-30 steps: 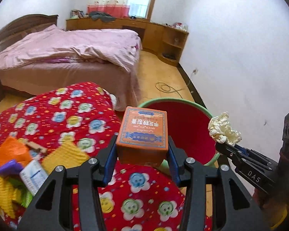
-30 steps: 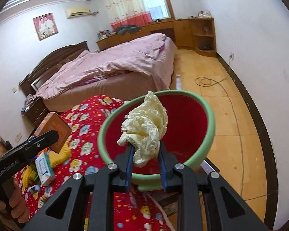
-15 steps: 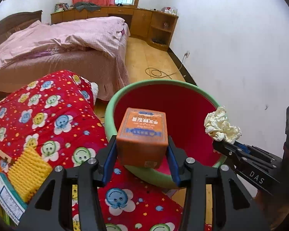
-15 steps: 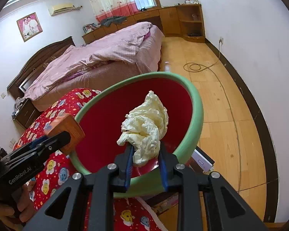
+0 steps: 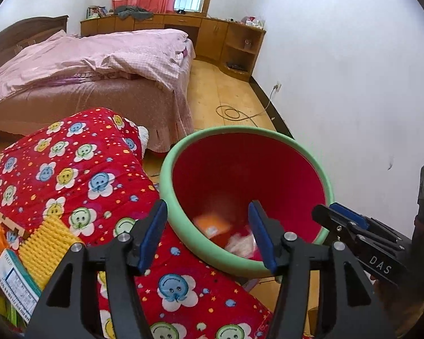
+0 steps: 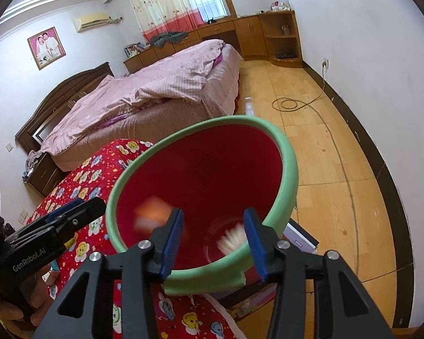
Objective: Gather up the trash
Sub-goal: 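Open both tools to drop the box and bag into the bucket, then move both tools back over the items on the bedspread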
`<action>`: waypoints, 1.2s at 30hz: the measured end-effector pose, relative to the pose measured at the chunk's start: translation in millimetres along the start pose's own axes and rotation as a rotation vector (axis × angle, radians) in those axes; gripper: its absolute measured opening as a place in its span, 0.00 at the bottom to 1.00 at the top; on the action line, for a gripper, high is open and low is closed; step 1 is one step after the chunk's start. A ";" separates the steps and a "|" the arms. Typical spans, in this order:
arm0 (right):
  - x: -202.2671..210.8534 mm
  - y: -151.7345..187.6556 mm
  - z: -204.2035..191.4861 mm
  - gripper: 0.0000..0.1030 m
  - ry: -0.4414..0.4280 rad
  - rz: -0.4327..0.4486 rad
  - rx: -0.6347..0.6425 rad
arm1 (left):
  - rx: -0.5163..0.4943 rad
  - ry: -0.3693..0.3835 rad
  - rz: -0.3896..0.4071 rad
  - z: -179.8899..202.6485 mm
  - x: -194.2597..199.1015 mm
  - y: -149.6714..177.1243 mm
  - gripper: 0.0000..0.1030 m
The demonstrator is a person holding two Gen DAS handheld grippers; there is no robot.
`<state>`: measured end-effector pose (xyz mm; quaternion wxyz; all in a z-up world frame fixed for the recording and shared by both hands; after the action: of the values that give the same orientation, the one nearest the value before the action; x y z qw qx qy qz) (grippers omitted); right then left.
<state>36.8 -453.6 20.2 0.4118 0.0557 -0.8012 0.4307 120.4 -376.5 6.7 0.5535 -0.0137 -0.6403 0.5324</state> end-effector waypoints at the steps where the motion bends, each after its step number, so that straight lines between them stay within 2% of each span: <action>1: 2.8 0.1 -1.2 0.47 -0.002 0.005 0.000 | 0.003 -0.003 0.003 -0.9 3.0 0.3 0.58; 20: 46.9 10.4 -44.8 0.50 -0.079 0.052 0.047 | 0.081 -0.086 0.057 -32.7 80.9 19.2 0.58; 36: 53.9 36.1 -108.1 0.53 -0.182 0.013 0.126 | 0.172 -0.228 0.091 -103.0 147.0 51.1 0.58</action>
<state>51.6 -337.2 66.5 0.3302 0.1151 -0.8069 0.4761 108.8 -196.5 54.7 0.4517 0.0654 -0.6495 0.6081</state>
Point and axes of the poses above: each gripper's, at about its wrist camera, not at the fingertips, and x roughly against the way its jaws point, z to its right, y to its underside, the point moved 5 cm from there along -x, roughly the way its jaws point, and after that the axes turned 2 degrees about -x, right-handed, at the moved point
